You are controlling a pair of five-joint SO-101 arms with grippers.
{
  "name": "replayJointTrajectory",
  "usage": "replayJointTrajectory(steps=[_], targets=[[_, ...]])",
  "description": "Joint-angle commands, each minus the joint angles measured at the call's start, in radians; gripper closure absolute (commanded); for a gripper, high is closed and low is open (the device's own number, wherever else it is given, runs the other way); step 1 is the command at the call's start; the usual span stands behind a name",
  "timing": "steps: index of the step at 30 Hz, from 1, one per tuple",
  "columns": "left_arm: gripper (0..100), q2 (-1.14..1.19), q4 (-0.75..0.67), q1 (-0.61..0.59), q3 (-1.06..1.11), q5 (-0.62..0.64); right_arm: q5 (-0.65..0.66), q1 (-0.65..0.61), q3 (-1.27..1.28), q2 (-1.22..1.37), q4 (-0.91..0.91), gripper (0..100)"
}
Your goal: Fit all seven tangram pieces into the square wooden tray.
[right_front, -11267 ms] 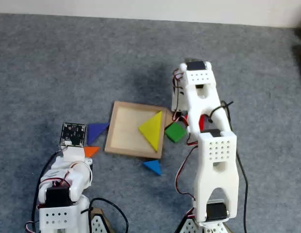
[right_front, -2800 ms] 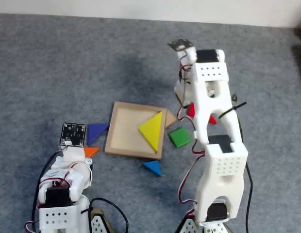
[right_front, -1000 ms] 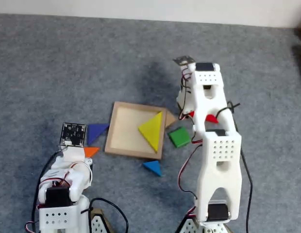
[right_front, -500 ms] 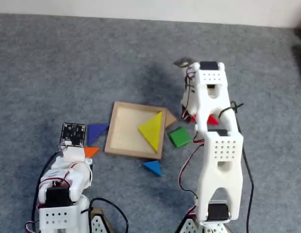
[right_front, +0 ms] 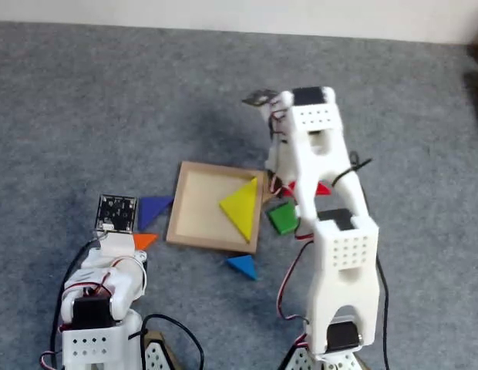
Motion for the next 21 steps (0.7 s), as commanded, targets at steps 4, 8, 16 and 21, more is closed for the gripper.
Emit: replayJointTrajectory(steps=[4, 8, 16, 21], targets=[[100, -0.044, 0.002, 0.008, 0.019, -0.008, 0.006, -0.179, -0.022, -0.087, 0.01, 92.6], [100, -0.044, 0.002, 0.008, 0.019, -0.008, 0.012, -0.263, -0.016, -0.085, -0.059, 92.6], [100, -0.044, 0.002, 0.008, 0.019, -0.008, 0.061, -0.363, -0.013, -0.082, -0.211, 92.6], [100, -0.044, 0.002, 0.008, 0.019, -0.008, 0.157, -0.394, -0.021, -0.027, -0.222, 92.6]])
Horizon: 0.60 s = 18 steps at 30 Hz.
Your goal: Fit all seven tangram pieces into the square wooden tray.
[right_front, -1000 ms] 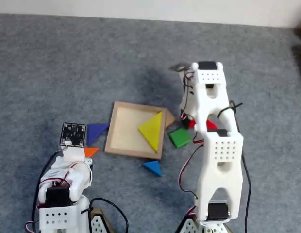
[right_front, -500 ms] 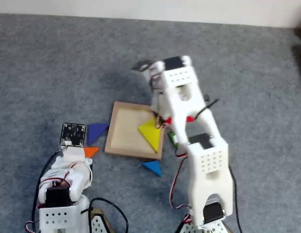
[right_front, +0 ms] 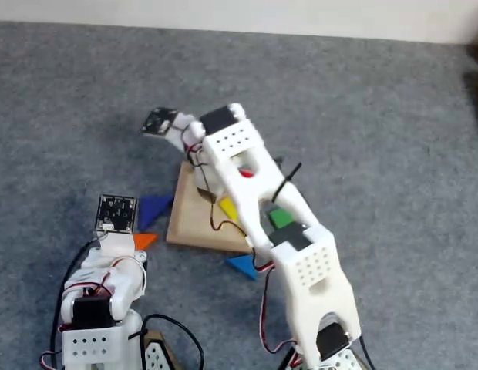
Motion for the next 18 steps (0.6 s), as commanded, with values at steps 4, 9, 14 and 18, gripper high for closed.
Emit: replayJointTrajectory(steps=[4, 9, 14, 18], targets=[[100, -0.044, 0.002, 0.008, 0.019, -0.008, 0.094, -0.021, -0.024, 0.05, -0.028, 92.3], [100, -0.044, 0.002, 0.008, 0.019, -0.008, 0.138, 0.004, -0.025, 0.093, -0.039, 89.9], [100, -0.044, 0.002, 0.008, 0.019, -0.008, 0.138, 0.028, -0.025, 0.091, -0.051, 79.6], [100, -0.044, 0.002, 0.008, 0.019, -0.008, 0.138, 0.031, -0.025, 0.091, -0.051, 76.2]])
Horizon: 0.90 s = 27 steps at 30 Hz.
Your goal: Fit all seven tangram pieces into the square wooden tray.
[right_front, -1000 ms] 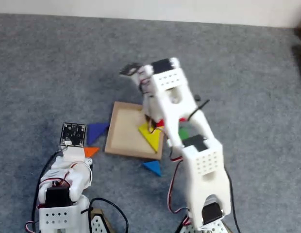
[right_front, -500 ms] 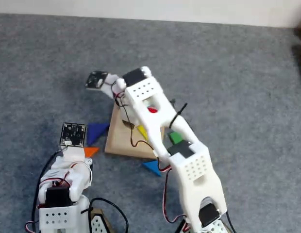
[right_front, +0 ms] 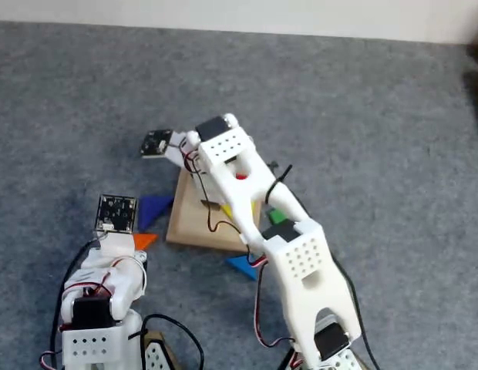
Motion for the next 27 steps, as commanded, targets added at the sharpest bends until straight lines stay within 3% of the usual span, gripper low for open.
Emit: replayJointTrajectory(steps=[1, 9, 18, 24, 27], targets=[[100, -0.044, 0.002, 0.008, 0.019, -0.008, 0.011, 0.025, -0.025, -0.028, -0.016, 75.5], [100, -0.044, 0.002, 0.008, 0.019, -0.008, 0.008, 0.019, -0.108, -0.024, -0.01, 63.9], [100, -0.044, 0.002, 0.008, 0.019, -0.008, 0.008, -0.005, -0.259, -0.028, 0.117, 64.4], [100, -0.044, 0.002, 0.008, 0.019, -0.008, -0.003, 0.013, -0.378, -0.035, 0.26, 84.2], [100, -0.044, 0.002, 0.008, 0.019, -0.008, -0.11, 0.067, -0.394, -0.067, 0.259, 95.4]])
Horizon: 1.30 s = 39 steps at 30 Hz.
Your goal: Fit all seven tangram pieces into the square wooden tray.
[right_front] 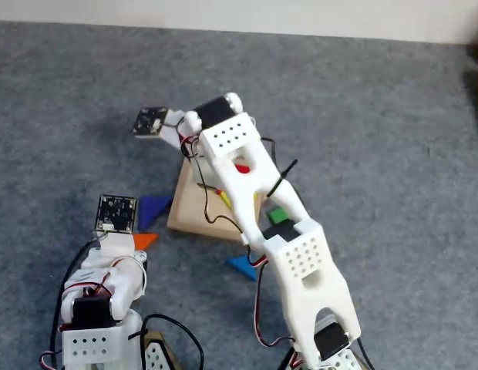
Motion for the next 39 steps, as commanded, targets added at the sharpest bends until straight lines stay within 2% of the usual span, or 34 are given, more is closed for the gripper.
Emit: replayJointTrajectory(steps=[1, 5, 9, 11, 14, 17, 23, 31, 39], targets=[[100, -0.044, 0.002, 0.008, 0.019, -0.008, -0.104, 0.07, -0.062, -0.084, 0.022, 97.6], [100, -0.044, 0.002, 0.008, 0.019, -0.008, -0.212, 0.127, 0.016, -0.173, 0.022, 98.5], [100, -0.044, 0.002, 0.008, 0.019, -0.008, -0.285, 0.15, 0.199, -0.315, 0.022, 98.1], [100, -0.044, 0.002, 0.008, 0.019, -0.008, -0.324, 0.16, 0.303, -0.401, 0.019, 94.1], [100, -0.044, 0.002, 0.008, 0.019, -0.008, -0.361, 0.209, 0.453, -0.512, 0.01, 83.0], [100, -0.044, 0.002, 0.008, 0.019, -0.008, -0.407, 0.26, 0.622, -0.593, -0.062, 76.5], [100, -0.044, 0.002, 0.008, 0.019, -0.008, -0.454, 0.289, 1.006, -0.704, -0.331, 74.4], [100, -0.044, 0.002, 0.008, 0.019, -0.008, -0.454, 0.292, 1.273, -0.68, -0.602, 72.8], [100, -0.044, 0.002, 0.008, 0.019, -0.008, -0.454, 0.297, 1.282, -0.526, -0.654, 73.5]])
